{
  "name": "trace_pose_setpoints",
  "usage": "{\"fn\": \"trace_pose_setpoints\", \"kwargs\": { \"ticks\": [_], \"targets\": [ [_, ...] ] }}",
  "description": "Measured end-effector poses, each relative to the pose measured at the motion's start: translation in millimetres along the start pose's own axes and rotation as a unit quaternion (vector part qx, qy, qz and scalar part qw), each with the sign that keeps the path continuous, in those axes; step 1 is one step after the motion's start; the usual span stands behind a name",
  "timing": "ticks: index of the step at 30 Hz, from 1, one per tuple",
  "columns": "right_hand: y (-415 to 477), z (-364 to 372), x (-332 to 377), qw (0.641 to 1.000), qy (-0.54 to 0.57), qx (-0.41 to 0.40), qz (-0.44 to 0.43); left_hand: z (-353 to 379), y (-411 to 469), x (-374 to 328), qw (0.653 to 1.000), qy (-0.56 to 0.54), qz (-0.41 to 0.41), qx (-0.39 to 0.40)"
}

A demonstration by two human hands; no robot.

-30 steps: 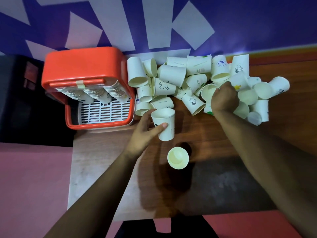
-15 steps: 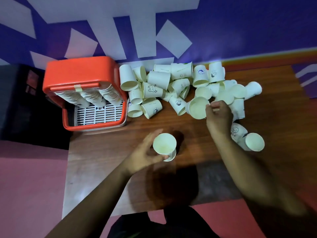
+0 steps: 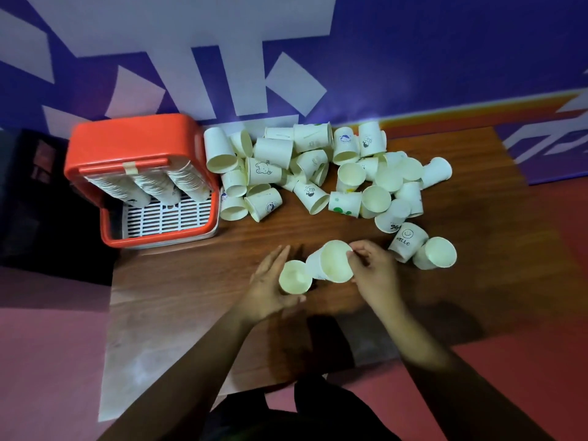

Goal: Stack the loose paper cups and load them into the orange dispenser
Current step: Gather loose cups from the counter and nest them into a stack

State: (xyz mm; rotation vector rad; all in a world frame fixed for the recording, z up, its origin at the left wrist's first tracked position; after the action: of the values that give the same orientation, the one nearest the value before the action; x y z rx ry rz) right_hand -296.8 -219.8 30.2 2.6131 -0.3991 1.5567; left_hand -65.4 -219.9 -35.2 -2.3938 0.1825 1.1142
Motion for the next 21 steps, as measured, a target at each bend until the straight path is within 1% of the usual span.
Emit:
{"fn": "trace_pose_setpoints", "kwargs": {
  "ticks": [2,4,6,11,13,16,19,21],
  "targets": [
    [-3,12,6,1.000,-0.014,0.024,-0.013,-15,-11,-11,0.997,-0.071,0.036,-0.019],
    [-8,27,12,0.998,-0.024,0.055,-0.020,-25,-23,-23,0.992,-0.107,0.066,-0.013],
    [-14,41,15,0.996,-0.038,0.081,-0.021,-27,-27,-25,0.992,-0.102,0.075,0.000],
    [-25,64,8,0.992,-0.048,0.120,-0.009,-28,-23,-7,0.997,-0.057,0.035,-0.023],
    [-28,70,3,0.988,-0.061,0.143,-0.010,-25,-19,-3,0.998,-0.047,0.025,-0.018],
    [-34,76,-7,0.980,-0.079,0.183,0.012,-19,-12,4,1.000,-0.004,0.006,0.016],
    [-45,83,-16,0.964,-0.115,0.239,0.011,-14,-11,14,0.996,0.028,-0.003,0.088],
    [-52,89,-22,0.955,-0.141,0.259,0.005,-12,-11,22,0.992,0.040,-0.004,0.116]
  ]
}}
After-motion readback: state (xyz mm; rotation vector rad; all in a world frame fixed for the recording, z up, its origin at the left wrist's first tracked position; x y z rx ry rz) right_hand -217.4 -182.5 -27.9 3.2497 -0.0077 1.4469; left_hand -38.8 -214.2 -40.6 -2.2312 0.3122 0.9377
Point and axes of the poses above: each hand's wrist, its own y-axis towards the middle knuckle, its own z-axis out of the palm, x = y × z, the point moved 5 cm from there along y, towards the middle knuckle, and after that the axes turned 4 degrees about -z, right-handed, at the moved point
